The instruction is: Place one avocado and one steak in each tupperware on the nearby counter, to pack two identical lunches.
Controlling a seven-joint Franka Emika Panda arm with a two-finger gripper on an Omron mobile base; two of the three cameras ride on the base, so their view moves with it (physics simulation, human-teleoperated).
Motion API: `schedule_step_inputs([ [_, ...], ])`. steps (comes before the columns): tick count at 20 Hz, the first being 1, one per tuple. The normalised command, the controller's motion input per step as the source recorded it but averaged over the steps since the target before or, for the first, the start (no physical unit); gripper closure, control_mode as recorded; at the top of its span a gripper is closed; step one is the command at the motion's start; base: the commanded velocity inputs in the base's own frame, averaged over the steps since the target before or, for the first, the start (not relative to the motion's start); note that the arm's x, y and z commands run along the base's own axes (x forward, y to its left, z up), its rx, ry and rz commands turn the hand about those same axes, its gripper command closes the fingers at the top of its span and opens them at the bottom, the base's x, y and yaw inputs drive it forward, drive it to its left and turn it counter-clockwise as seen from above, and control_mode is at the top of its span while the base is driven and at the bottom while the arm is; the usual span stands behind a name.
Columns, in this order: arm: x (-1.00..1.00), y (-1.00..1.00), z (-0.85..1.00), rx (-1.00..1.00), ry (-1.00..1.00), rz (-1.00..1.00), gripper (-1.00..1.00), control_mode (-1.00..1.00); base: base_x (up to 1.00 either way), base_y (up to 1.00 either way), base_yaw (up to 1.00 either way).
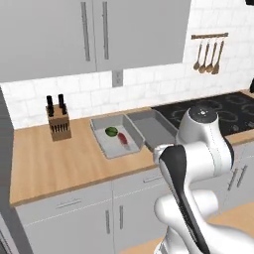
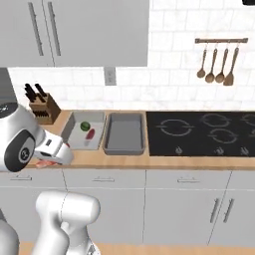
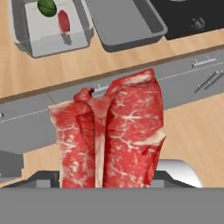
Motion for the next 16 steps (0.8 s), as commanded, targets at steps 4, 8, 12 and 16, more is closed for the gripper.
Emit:
schedule_step_inputs([
  [4,0.0,0.0,0.0,0.0,0.0,0.0,1.0,1.0,0.21,-0.76,0.21],
  [8,0.0,0.0,0.0,0.0,0.0,0.0,1.0,1.0,0.36,-0.34,0.0],
  [12,0.0,0.0,0.0,0.0,0.0,0.0,1.0,1.0,0.64,0.24,0.13],
  [16,0.0,0.0,0.0,0.0,0.0,0.0,1.0,1.0,0.36,0.0,0.11],
])
